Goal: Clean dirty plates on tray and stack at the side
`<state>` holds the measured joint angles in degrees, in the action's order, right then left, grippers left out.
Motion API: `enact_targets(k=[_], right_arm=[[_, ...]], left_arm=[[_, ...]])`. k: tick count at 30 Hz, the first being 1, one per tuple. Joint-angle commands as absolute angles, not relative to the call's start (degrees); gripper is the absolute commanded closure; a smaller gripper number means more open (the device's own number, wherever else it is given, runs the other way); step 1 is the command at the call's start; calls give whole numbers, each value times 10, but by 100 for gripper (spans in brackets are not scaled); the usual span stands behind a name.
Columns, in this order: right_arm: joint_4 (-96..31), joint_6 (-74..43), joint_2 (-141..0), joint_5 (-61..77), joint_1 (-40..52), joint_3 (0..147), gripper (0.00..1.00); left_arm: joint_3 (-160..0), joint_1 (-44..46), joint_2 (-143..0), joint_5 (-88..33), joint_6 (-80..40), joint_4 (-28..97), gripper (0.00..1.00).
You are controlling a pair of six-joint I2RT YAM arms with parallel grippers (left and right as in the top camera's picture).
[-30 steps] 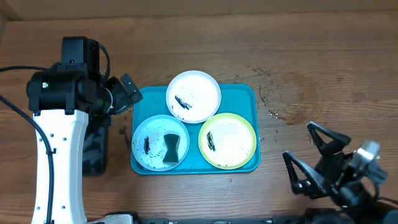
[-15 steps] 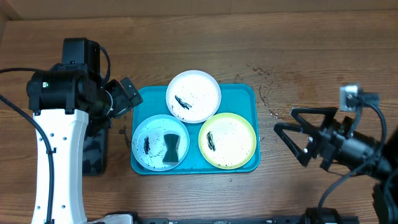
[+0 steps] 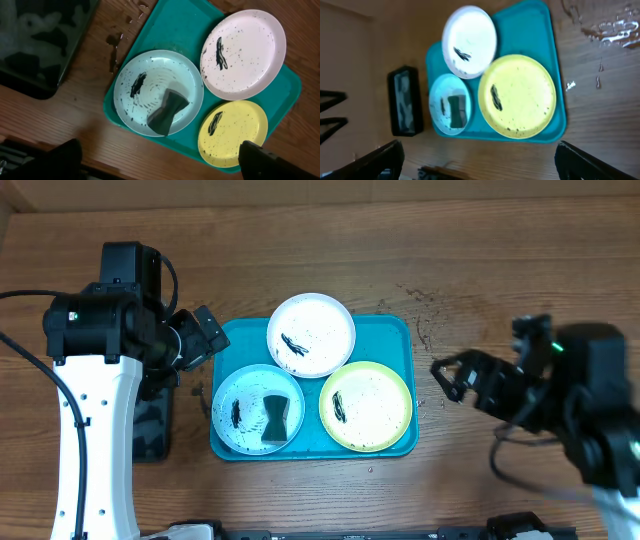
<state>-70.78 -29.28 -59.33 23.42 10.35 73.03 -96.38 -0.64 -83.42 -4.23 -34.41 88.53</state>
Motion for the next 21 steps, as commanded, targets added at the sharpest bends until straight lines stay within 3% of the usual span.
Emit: enact_targets(k=[1,3,7,12,17,21], right_arm=[[-692,-326,-649,206,162,727,4],[-672,-326,-681,206,212,727,8],[-608,-328,-743,170,322,727,27],[-544,-407,-848,27,418,727,32],[-454,-444,-948,52,445,727,47],[-376,-434,-1016,78,460,727,48]], left_arm=[[-963,-7,-838,-45,-342,883,0],[-959,-7,-843,-45,-332,880,0],[-956,-7,-864,-44,-316,885,0],[-956,-7,-901,-45,-291,889,0],[-956,-7,-931,-44,-285,887,3],[-956,-7,-957,-44,-283,889,3]])
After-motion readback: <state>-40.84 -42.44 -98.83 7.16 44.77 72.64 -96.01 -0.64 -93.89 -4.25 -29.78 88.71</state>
